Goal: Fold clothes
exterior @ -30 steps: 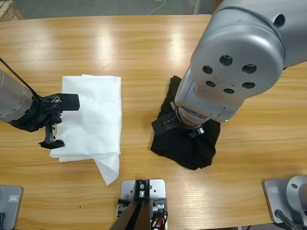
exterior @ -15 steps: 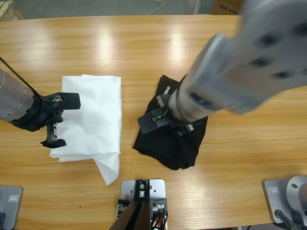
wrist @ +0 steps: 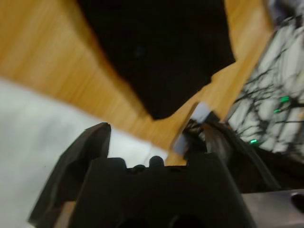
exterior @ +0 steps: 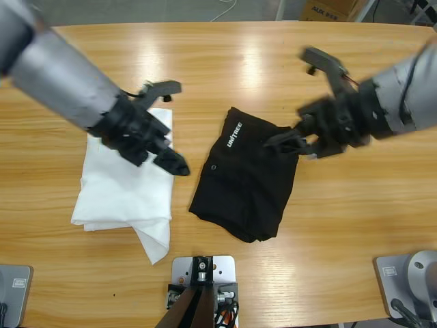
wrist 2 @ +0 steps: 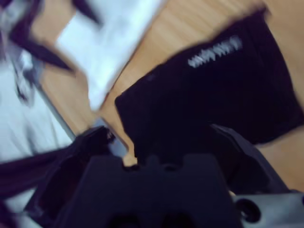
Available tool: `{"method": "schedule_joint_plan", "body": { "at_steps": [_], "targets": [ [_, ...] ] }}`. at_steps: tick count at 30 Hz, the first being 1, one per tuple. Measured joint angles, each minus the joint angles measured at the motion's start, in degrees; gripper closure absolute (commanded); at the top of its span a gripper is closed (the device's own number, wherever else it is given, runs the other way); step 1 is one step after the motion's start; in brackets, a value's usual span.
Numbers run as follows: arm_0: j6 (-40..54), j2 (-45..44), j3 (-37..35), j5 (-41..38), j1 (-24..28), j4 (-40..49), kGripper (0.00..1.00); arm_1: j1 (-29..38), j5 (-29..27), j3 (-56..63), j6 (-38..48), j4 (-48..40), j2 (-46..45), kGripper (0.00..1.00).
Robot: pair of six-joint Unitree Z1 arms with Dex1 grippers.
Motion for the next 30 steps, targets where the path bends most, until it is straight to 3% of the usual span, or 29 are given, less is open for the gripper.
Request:
{"method": "schedule_joint_plan", "body": {
  "at_steps": [5,12,20,30],
  "targets": [
    [-4.33,6.24,-0.05,-8.10,3.71,-3.90,0.439,-1.52,-0.72,16.95,17.85,-15.79,-5.68,0.156],
    [-11.44,11.47,-1.90,-8.79,7.03,-4.24,0.432,-4.86,-2.36,28.22,28.29,-23.40,-6.47,0.161],
    [-14.93,16.96,-14.27,-8.06,4.97,0.09,0.439,-7.32,-2.98,37.93,32.16,-42.07,-0.10,0.167],
    [-14.81,20.15,-14.60,-11.03,4.04,1.87,0.411,-8.77,1.04,43.70,32.37,-64.26,12.91,0.170]
  ]
}}
